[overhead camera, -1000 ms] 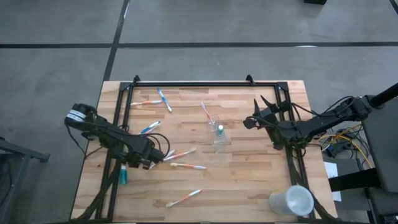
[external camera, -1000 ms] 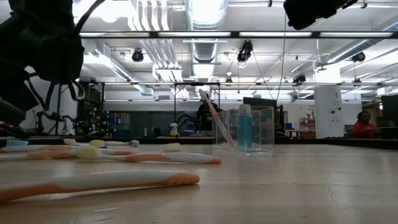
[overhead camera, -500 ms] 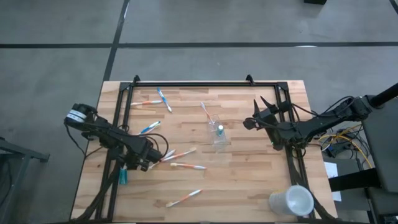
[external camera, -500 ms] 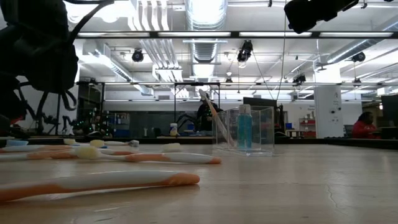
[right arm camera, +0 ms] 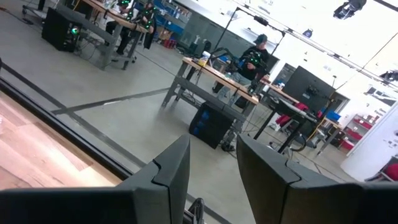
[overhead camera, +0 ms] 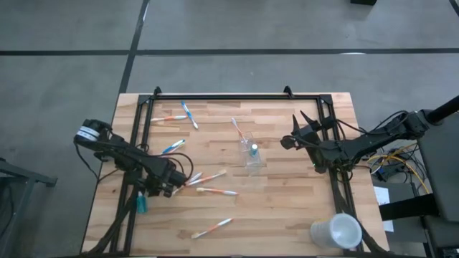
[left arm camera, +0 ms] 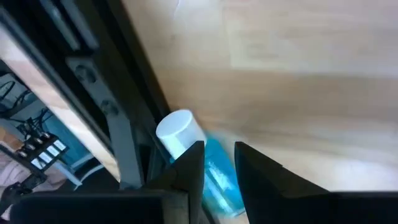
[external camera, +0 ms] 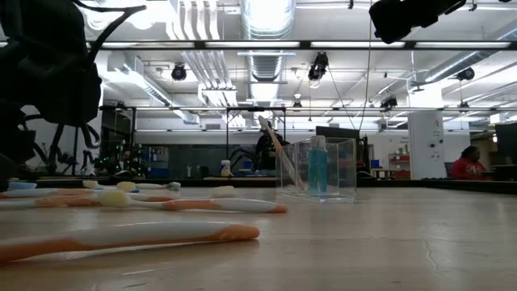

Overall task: Pick & Place toothbrushing station
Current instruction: Put the mouthwash bottle into the transparent organizer

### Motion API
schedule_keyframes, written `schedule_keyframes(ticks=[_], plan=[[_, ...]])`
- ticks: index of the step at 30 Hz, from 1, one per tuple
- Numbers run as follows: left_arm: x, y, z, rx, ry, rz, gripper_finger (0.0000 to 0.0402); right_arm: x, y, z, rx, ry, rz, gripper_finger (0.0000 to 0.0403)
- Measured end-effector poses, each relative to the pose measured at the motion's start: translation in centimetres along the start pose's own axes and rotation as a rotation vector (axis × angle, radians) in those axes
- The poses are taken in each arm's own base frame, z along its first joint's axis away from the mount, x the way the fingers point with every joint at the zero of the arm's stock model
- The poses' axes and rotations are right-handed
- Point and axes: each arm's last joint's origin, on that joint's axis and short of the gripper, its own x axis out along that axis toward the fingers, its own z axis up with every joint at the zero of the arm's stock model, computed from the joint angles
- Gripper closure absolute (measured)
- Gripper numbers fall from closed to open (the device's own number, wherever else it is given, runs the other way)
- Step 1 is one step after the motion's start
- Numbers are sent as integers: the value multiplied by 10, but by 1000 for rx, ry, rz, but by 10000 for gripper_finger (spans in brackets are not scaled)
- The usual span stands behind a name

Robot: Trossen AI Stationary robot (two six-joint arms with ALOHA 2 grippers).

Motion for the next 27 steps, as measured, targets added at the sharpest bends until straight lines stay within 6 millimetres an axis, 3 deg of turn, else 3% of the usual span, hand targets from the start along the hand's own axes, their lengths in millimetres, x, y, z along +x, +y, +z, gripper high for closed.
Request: schedule_keyframes(ticks=[8,14,27], plan=[[-14,1,-8,-43,-21,40,307,0,0,0,2,0,0,278],[-12,13,-6,-80,-23,146,307,0,0,0,1,0,0,278],[-10,9,-5,-56,-22,108,307,0,0,0,2,0,0,278]])
